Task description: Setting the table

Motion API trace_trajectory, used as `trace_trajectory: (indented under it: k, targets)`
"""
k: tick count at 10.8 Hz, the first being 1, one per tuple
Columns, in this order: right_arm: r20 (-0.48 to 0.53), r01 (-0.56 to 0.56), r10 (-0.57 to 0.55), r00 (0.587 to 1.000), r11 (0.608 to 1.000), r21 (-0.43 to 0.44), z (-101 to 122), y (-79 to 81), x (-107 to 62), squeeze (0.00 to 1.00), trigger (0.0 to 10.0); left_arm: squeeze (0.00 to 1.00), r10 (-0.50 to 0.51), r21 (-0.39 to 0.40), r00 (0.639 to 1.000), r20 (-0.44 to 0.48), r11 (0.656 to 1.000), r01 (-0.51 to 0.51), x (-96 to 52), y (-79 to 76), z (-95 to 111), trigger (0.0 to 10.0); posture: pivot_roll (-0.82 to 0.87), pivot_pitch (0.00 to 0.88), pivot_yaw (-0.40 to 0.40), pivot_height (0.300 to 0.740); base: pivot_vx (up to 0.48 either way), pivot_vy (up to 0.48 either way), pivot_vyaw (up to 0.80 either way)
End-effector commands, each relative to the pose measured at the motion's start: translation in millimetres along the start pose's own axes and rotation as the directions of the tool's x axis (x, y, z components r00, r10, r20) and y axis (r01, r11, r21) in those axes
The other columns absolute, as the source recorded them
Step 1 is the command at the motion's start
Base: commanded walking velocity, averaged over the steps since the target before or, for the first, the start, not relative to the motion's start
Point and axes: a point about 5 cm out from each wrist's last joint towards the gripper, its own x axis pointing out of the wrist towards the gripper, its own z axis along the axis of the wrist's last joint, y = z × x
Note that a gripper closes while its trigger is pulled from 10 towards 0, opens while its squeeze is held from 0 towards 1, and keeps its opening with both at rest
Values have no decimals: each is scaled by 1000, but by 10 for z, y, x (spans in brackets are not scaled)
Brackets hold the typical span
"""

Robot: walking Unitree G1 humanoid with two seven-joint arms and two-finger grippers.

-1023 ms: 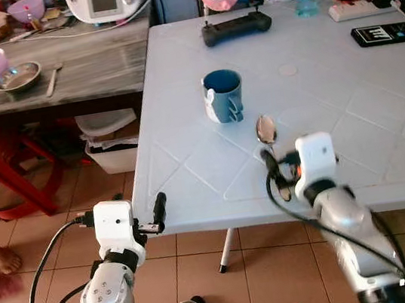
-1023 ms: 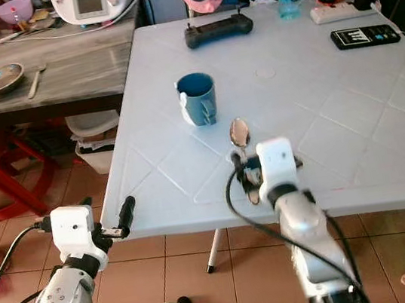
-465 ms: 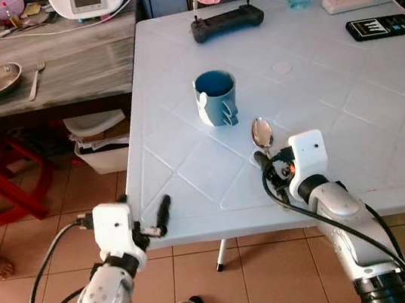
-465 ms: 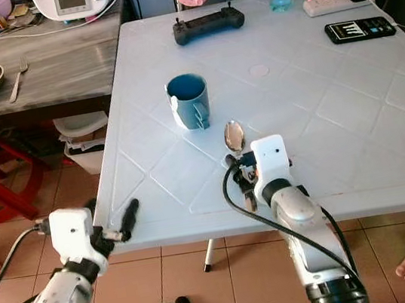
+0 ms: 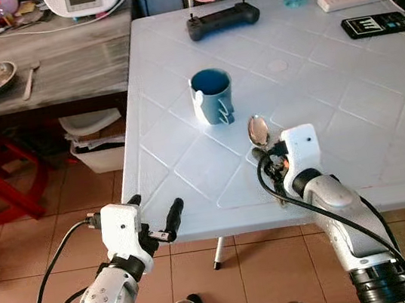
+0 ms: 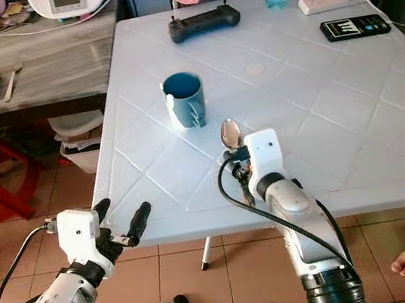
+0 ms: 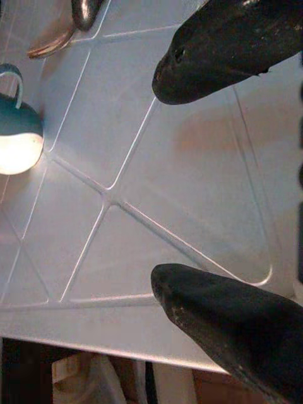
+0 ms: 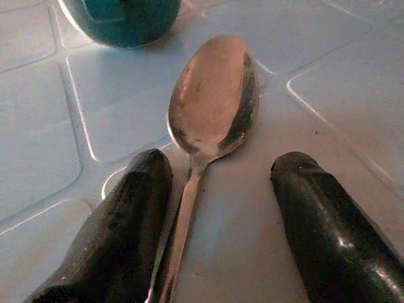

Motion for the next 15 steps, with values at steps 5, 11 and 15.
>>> trace_trajectory:
  k: [5, 11, 15]
  targets:
    - [-197, -132, 134, 971, 991, 26, -309, 199, -66, 0, 0, 0, -58, -11, 998, -9, 998, 57, -31, -30, 25, 10000, 52, 165, 79, 740, 0, 0, 0]
    - [-258, -123, 128, 958, 992, 36, -469, 176, -120, 0, 0, 0, -67, -13, 998, -11, 998, 67, -42, -58, 34, 10000, 55, 163, 80, 740, 0, 0, 0]
    - [-223, -101, 104, 969, 995, 24, -460, 194, -47, 0, 0, 0, 41, 21, 999, -12, 999, -41, 48, 27, 19, 10000, 47, 128, 85, 740, 0, 0, 0]
